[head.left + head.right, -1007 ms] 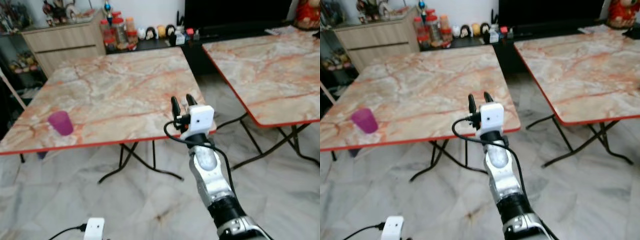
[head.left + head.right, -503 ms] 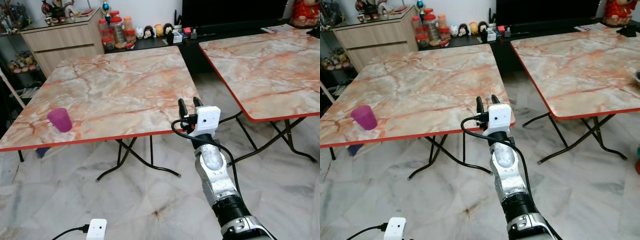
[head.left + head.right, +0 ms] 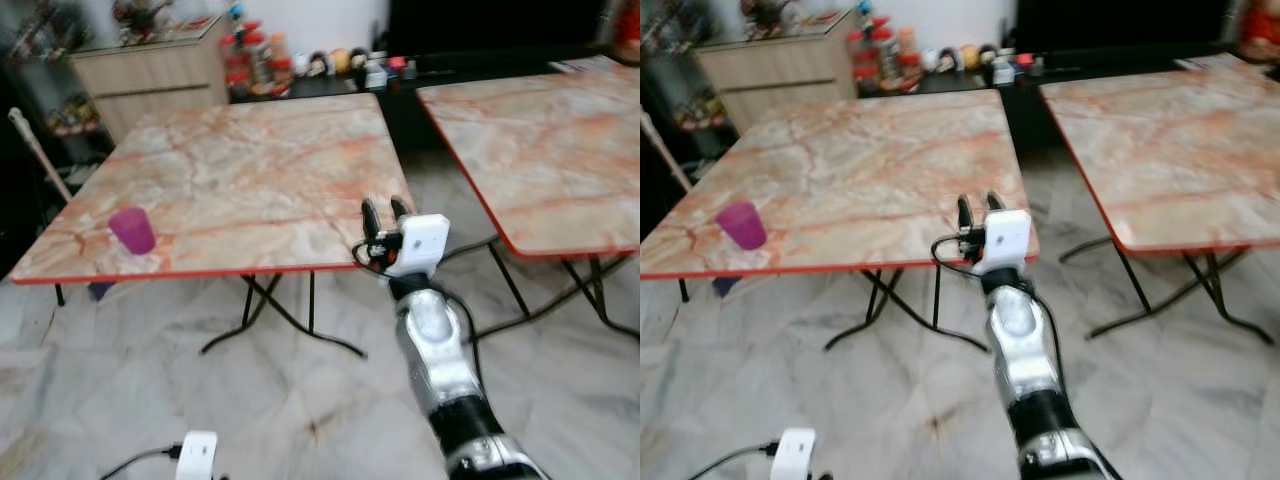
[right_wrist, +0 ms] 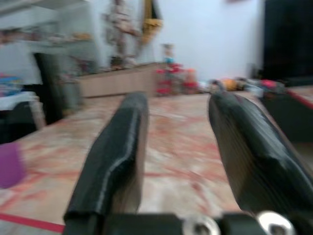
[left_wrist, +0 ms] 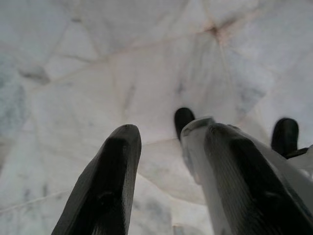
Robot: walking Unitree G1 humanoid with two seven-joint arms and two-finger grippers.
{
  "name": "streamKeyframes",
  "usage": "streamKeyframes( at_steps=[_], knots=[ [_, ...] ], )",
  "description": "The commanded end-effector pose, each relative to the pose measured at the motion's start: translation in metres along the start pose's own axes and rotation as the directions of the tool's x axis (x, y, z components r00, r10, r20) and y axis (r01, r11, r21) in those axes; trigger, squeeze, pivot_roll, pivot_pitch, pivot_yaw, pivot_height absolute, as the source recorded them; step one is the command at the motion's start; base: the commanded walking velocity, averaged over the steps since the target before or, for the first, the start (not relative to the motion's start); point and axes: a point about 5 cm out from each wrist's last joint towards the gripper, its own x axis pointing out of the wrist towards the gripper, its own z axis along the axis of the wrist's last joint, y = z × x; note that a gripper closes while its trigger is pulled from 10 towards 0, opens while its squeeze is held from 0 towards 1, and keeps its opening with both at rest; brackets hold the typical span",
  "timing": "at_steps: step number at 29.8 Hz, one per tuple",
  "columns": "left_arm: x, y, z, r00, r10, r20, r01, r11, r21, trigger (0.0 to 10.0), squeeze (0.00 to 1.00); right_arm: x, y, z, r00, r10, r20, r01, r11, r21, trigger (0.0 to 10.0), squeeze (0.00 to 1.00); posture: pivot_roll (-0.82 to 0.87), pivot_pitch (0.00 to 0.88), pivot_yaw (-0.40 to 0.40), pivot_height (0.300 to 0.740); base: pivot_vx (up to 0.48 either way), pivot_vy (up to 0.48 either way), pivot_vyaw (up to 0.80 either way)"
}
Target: Setting the table
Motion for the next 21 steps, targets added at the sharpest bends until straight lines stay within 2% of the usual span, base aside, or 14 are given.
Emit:
streamKeyframes(
  at_steps=[1,5,11,21],
  knots=[
    [0.0007,0.0017,0.005,1.0,0.007,0.015,-0.007,1.0,0.015,10.0,0.0,0.0007,-0.0109,0.0034,1.0,-0.029,0.009,0.029,1.0,-0.009,10.0,0.0,-0.09,0.0,0.089,0.74,0.27,0.0,0.0],
    [0.0006,0.0025,0.0049,1.0,0.009,0.015,-0.009,1.0,0.013,10.0,0.0,0.0016,-0.0119,0.0057,0.999,-0.025,0.02,0.025,0.999,-0.035,10.0,0.0,-0.09,0.0,0.089,0.74,0.271,0.0,0.0],
    [0.0007,0.0021,0.0051,1.0,0.008,0.015,-0.008,1.0,0.011,10.0,0.0,0.0003,-0.0122,0.0048,0.999,-0.031,0.017,0.031,0.999,-0.03,10.0,0.0,-0.09,0.0,0.09,0.74,0.269,0.0,0.66],
    [0.0011,0.001,0.0064,1.0,0.007,0.018,-0.007,1.0,0.005,10.0,0.0,-0.0024,-0.0156,0.0032,0.998,-0.061,0.007,0.061,0.998,-0.015,10.0,0.0,-0.1,0.005,0.089,0.74,0.273,0.0,0.0]
  ],
)
